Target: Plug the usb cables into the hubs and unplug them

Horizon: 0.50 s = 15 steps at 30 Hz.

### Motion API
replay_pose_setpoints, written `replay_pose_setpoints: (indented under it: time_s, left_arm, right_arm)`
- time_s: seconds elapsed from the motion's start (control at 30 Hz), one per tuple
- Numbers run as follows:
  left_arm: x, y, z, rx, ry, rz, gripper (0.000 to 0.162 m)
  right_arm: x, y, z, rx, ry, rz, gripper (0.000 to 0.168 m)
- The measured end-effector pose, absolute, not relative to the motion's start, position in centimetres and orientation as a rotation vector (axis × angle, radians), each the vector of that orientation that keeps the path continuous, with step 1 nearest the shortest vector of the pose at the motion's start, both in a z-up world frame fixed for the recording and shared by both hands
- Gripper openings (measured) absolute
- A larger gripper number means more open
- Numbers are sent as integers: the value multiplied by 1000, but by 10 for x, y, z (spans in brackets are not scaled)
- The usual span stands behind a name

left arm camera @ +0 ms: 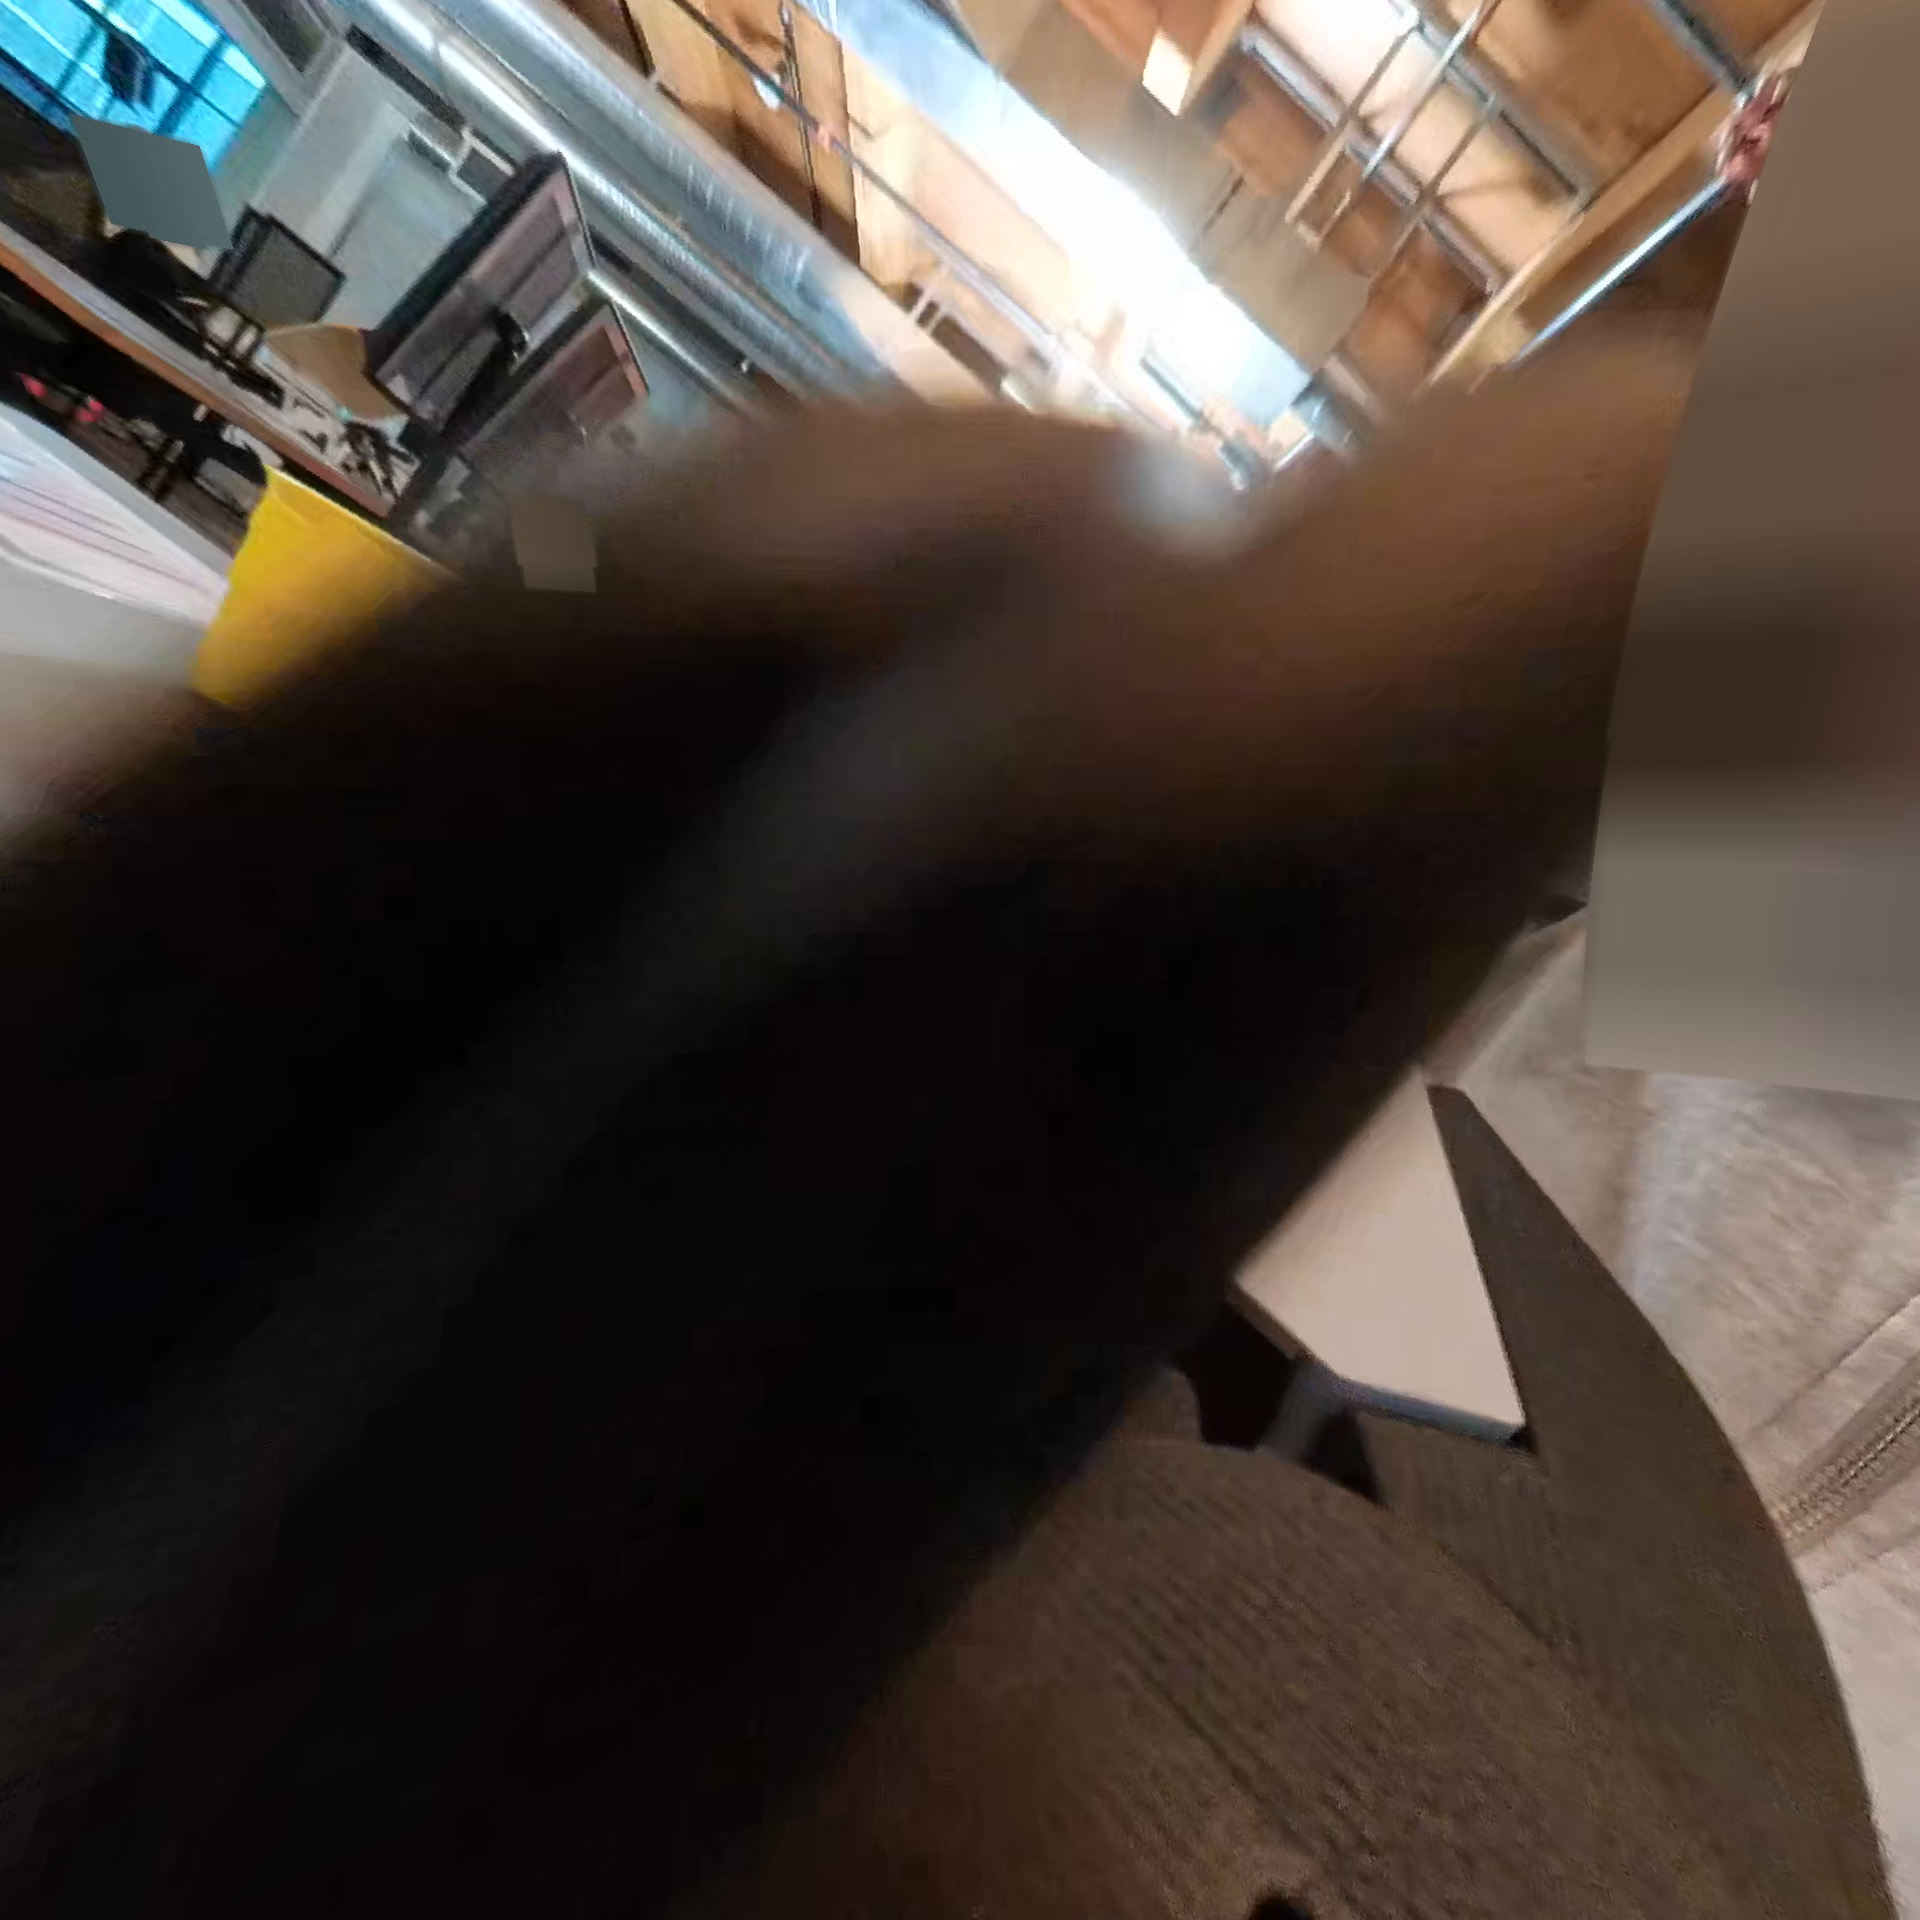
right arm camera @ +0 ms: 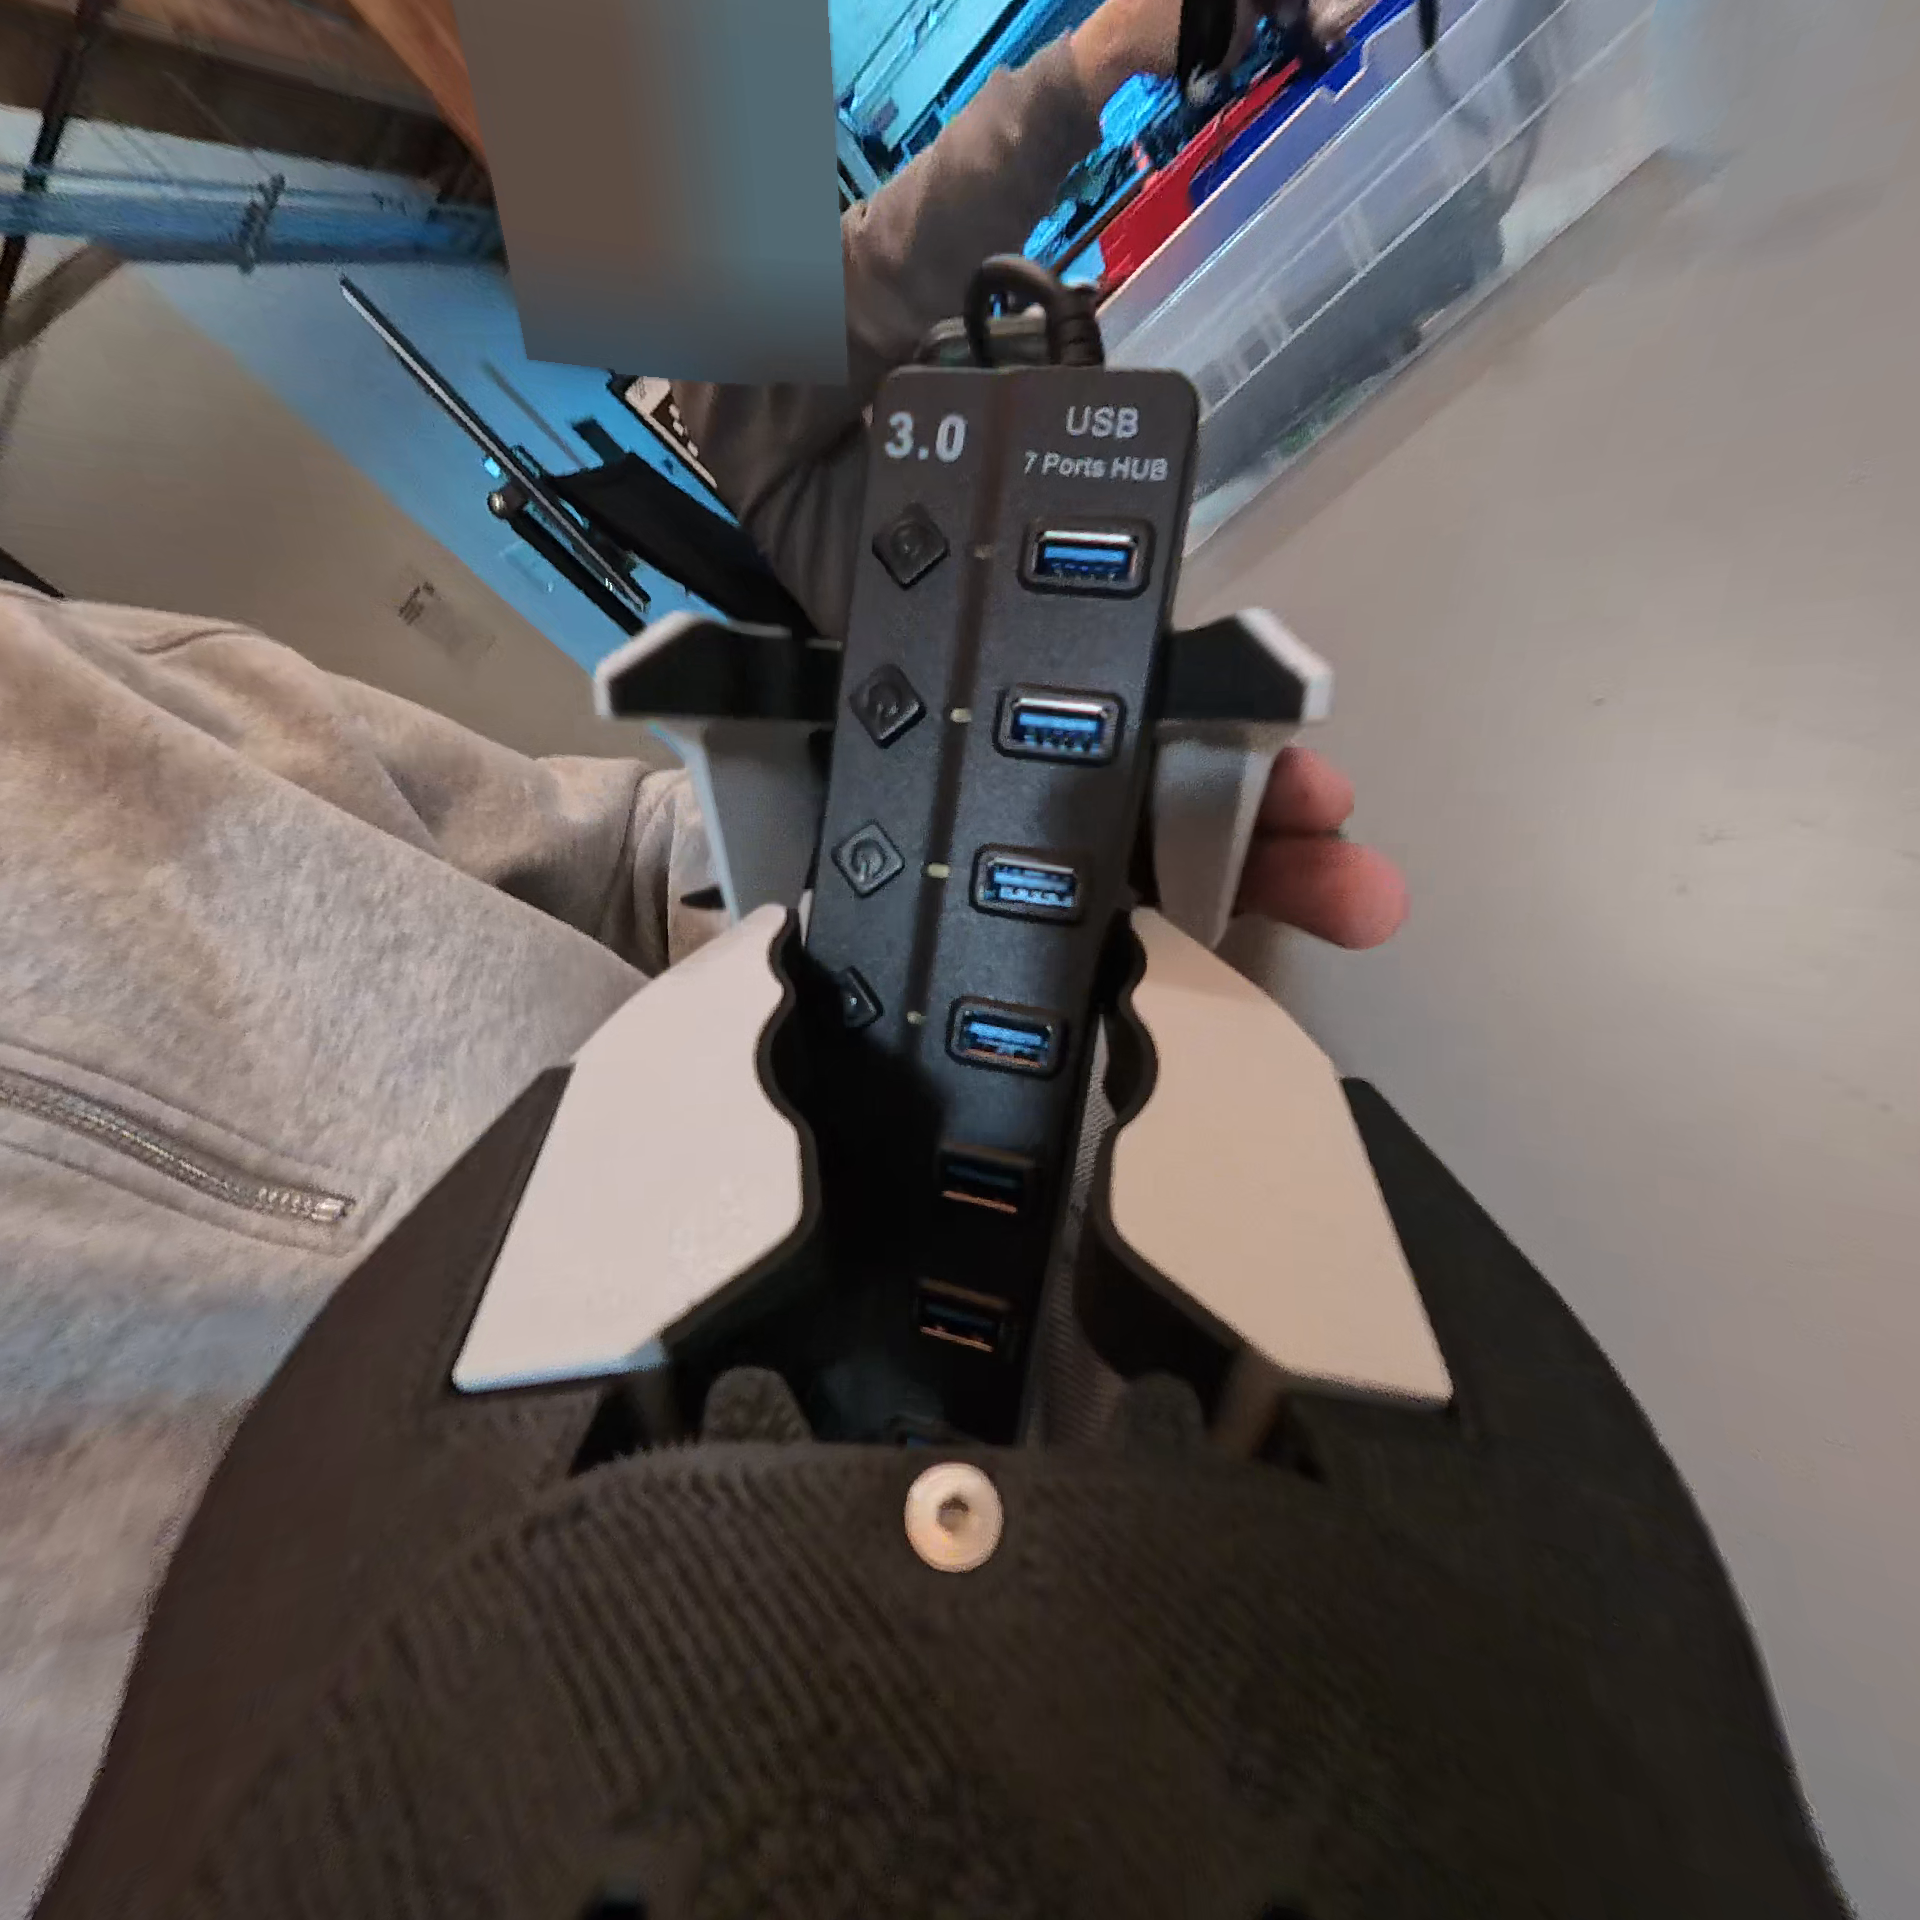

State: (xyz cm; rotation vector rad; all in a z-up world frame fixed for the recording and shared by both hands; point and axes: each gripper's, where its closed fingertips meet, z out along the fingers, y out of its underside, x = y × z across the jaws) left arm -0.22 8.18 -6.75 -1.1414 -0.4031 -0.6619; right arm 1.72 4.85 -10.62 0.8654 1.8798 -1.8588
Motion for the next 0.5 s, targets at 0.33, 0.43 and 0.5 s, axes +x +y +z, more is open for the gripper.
replay_pose_setpoints:
  time_s: [0.33,0.43,0.5]
  left_arm:
    - [-10,68,-58,-1048,-388,-745,56]
    - [-13,67,-57,-1039,-396,-738,55]
    - [-15,66,-57,-1039,-400,-715,55]
  right_arm:
    - [24,43,-103,811,1860,-1854,57]
    - [22,43,-102,828,1841,-1883,57]
    - [19,43,-103,846,1850,-1900,56]
